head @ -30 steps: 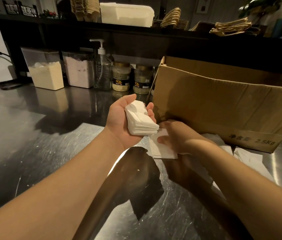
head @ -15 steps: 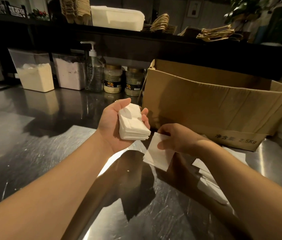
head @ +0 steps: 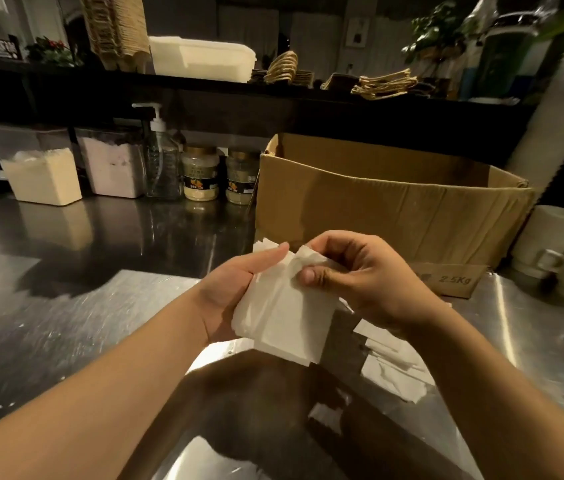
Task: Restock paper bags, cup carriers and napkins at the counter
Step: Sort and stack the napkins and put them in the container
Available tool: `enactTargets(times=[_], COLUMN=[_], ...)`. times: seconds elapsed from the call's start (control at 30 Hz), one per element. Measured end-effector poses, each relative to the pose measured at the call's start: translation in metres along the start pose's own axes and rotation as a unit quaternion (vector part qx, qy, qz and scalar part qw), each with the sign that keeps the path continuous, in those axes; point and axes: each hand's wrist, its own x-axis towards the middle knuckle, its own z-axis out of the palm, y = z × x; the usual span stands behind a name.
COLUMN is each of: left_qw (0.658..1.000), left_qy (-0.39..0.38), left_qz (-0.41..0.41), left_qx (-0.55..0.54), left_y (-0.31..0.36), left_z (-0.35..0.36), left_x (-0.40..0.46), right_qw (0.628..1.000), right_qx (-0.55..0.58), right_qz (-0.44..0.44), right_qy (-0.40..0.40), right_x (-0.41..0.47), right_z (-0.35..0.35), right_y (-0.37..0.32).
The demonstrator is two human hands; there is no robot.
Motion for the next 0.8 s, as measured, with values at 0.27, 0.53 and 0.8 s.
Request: enactTargets(times=[0.27,0.53,0.8], left_qw=[0.999,0.982,0.989], left_qy=[-0.032,-0.182,-0.143], left_qz=[0.012,-0.040,-0.014], left_qx=[0.010,0.017,0.028], left_y=[-0.005,-0.013,-0.004], left_z=[0.008,0.003,0.001], left_x=[0.001,-0.003,-0.005], right_qw=[0.996,0.992,0.997], right_qx=[-0.009,-0.105,-0.002], right_qz=[0.042,0.056,0.017], right_qy=[0.077,-0.036,0.072], right_x=[0.003,0.001,-0.010], right_z=[0.021,0.013,0.005], right_y=[0.015,0.018,0.034])
